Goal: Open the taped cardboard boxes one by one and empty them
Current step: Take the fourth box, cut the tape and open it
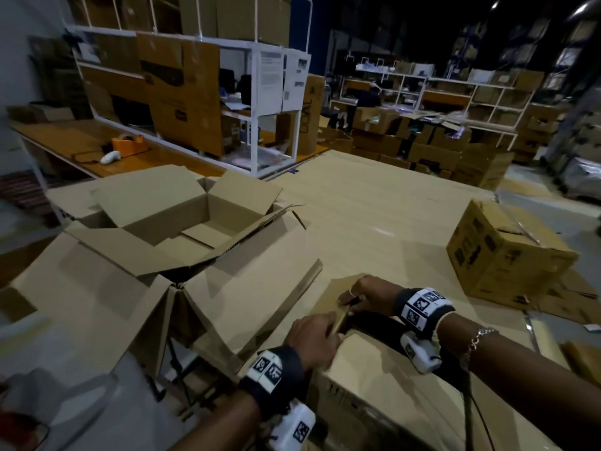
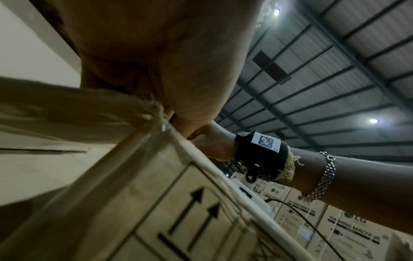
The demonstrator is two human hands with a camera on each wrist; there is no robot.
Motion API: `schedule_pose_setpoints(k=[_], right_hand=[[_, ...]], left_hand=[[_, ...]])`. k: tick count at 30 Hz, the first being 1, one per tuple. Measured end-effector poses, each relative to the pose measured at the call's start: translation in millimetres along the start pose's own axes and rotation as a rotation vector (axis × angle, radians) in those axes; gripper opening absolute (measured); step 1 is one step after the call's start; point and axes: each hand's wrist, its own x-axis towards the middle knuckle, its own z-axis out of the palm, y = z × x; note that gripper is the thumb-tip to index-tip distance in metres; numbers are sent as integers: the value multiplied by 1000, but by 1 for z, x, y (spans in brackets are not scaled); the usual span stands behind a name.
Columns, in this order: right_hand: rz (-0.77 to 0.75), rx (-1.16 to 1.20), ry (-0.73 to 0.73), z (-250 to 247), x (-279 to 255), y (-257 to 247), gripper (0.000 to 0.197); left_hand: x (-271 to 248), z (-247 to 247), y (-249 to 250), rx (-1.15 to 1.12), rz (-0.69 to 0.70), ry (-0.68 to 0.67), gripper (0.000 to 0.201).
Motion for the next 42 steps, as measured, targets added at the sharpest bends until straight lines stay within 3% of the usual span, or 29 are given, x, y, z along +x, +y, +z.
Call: schedule_pose_setpoints(k=[4, 10, 13, 18, 22, 25, 27, 30, 33, 37, 39, 42], right_hand=[[61, 41, 48, 8, 5, 19, 36], [42, 58, 110, 15, 2, 19, 23], [53, 100, 138, 15, 0, 16, 23], [62, 109, 173, 1, -18, 5, 39], [143, 110, 252, -25, -57, 6, 49], [245, 164, 256, -27, -93, -3, 62], [333, 174, 193, -20, -114, -11, 67], [407, 182, 123, -6, -138, -22, 42], [498, 154, 64, 18, -148, -33, 25], [650, 242, 20, 43, -156, -42, 60], [676, 280, 108, 41, -160, -43, 70], [663, 304, 256, 28, -163, -43, 75]], left_hand=[[22, 4, 2, -56, 1, -78, 18], [32, 26, -1, -61, -36, -92, 48], [28, 24, 1, -56, -17, -80, 47], [21, 12, -3, -60, 150, -7, 20], [28, -7, 0, -80, 378, 126, 31], [41, -21, 11, 24, 523, 40, 41], [50, -30, 21, 101, 541, 0, 36], [61, -36, 30, 155, 536, -59, 27], [68, -26, 30, 182, 552, -228, 28], [69, -9, 31, 269, 554, -357, 43], [70, -7, 36, 322, 555, -375, 59], [81, -15, 46, 381, 615, -367, 67]])
